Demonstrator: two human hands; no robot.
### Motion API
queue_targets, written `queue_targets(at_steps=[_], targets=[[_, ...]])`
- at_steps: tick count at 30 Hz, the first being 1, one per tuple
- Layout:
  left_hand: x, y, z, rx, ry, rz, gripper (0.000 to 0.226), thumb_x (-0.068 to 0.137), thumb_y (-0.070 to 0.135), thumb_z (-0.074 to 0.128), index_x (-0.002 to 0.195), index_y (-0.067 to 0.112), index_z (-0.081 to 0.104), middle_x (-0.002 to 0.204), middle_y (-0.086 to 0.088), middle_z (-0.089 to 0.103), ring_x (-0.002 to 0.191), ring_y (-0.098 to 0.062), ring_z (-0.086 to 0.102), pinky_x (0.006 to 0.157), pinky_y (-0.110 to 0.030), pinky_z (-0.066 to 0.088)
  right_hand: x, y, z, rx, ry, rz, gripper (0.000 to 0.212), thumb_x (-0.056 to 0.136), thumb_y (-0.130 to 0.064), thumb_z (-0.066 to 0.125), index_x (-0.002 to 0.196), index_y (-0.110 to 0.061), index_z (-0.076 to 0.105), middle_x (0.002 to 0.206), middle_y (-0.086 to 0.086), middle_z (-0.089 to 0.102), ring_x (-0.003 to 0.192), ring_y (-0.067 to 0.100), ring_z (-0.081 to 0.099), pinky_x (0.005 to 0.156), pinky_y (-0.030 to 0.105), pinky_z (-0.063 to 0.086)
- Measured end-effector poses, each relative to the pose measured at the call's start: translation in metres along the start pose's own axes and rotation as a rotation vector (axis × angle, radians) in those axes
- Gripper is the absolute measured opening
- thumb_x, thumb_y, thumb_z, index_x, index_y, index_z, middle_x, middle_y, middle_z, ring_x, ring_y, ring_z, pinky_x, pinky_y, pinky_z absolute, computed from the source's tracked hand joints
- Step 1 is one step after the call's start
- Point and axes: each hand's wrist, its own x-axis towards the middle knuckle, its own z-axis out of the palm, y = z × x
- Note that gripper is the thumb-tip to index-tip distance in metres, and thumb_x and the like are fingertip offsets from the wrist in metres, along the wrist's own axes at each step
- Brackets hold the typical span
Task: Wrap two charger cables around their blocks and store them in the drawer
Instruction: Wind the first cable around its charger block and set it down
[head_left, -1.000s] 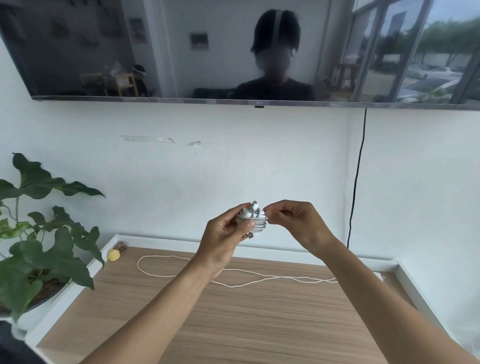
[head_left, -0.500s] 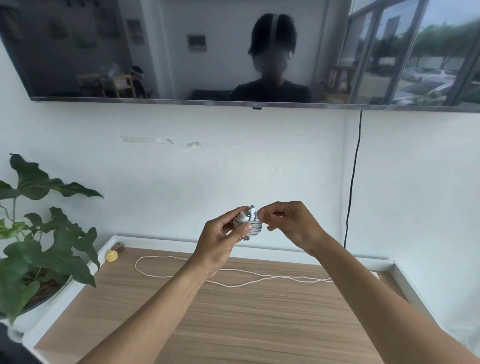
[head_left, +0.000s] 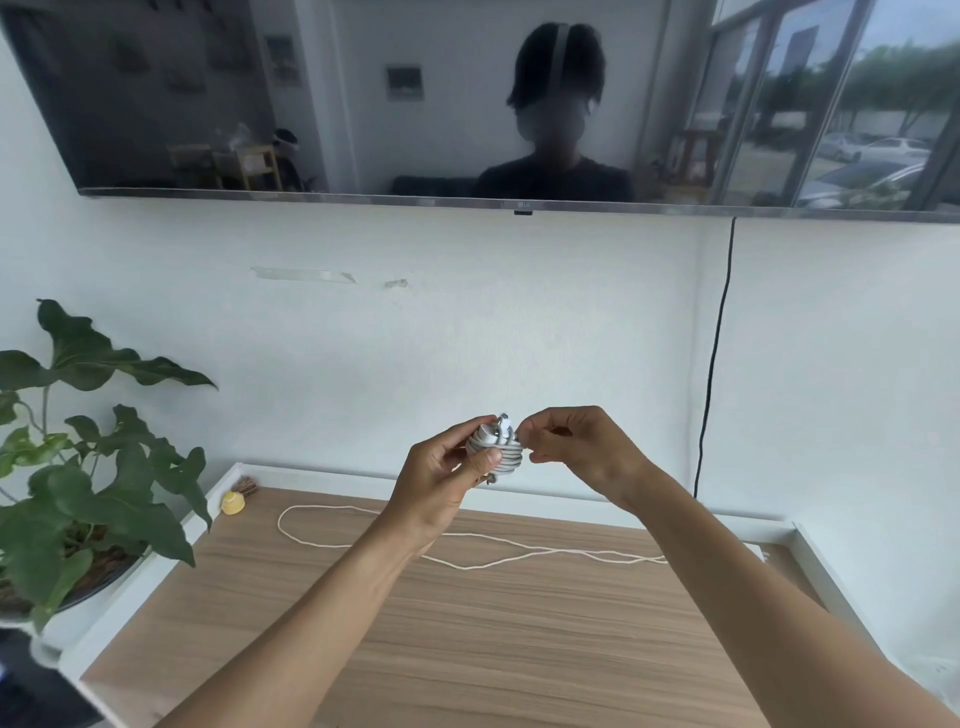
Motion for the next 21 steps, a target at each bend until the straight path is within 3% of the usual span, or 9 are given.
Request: queue_targets(at_steps=[2, 8, 15, 21], targets=[[0.001, -0.001, 0.0, 0.034, -0.009, 0.016, 0.034, 0.087, 0.006, 0.067, 0.116, 0.024, 0.068, 0.109, 0.002, 0.073, 0.099, -0.014, 0.066, 0.079, -0.028, 0.053, 0.0, -0.002, -0.004, -0.026, -0.024, -0.003, 0.011, 0.088, -0.014, 0.065, 0.081, -0.018, 0.073, 0.081, -0.002, 0.069, 0.079, 0.011, 0.062, 0.083, 0.027, 0.052], [0.001, -0.005, 0.002, 0.058, -0.006, 0.027, 0.036, 0.088, 0.005, 0.066, 0.119, 0.022, 0.066, 0.117, -0.008, 0.069, 0.103, -0.018, 0.065, 0.077, -0.027, 0.053, 0.001, 0.007, -0.004, -0.029, 0.021, -0.01, 0.005, 0.086, -0.014, 0.068, 0.085, -0.012, 0.073, 0.084, 0.006, 0.07, 0.078, 0.014, 0.063, 0.088, 0.036, 0.052], [-0.002, -0.012, 0.007, -0.054, 0.013, -0.062, 0.032, 0.088, 0.007, 0.063, 0.117, 0.02, 0.066, 0.106, 0.0, 0.072, 0.098, -0.016, 0.067, 0.082, -0.027, 0.056, -0.003, 0.015, 0.005, 0.028, 0.018, -0.023, 0.011, 0.091, -0.018, 0.063, 0.089, -0.01, 0.07, 0.086, 0.007, 0.066, 0.077, 0.017, 0.061, 0.085, 0.036, 0.053], [0.0, -0.015, 0.007, -0.289, 0.093, -0.158, 0.04, 0.087, 0.011, 0.062, 0.126, 0.008, 0.06, 0.119, -0.011, 0.065, 0.105, -0.019, 0.065, 0.1, -0.047, 0.05, -0.01, 0.022, 0.005, 0.251, 0.015, 0.049, 0.018, 0.096, -0.017, 0.053, 0.111, -0.011, 0.061, 0.094, 0.007, 0.059, 0.08, 0.019, 0.06, 0.087, 0.04, 0.055]])
